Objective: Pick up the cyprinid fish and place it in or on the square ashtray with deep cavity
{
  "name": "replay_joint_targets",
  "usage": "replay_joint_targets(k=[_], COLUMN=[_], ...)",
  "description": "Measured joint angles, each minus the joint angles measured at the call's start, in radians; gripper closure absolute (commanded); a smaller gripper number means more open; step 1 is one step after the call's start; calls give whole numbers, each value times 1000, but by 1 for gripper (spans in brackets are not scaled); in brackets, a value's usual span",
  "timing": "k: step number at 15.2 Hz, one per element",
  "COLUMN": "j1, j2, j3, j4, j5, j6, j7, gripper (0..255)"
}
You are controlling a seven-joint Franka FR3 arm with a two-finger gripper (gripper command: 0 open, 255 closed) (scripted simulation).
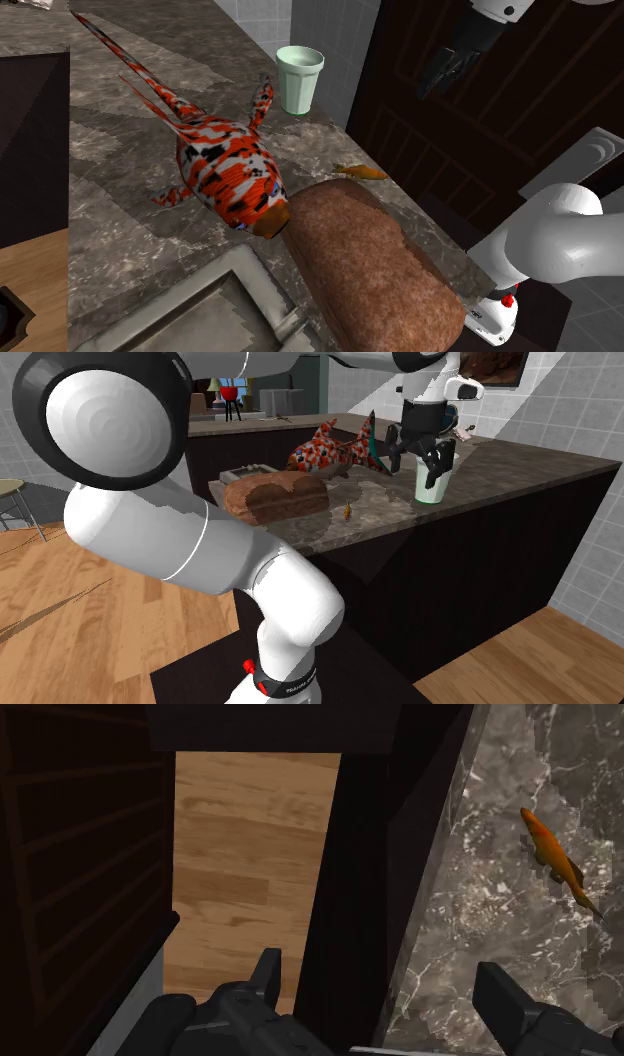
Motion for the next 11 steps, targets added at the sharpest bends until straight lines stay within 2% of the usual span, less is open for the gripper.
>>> replay_joint_targets(k=[3, 11], j1=[23, 156], j2=[25, 181], j3=[24, 188], j4=[7, 37], j5=[-7, -61], j6=[3, 32], j7=[-19, -125], gripper=[0, 0])
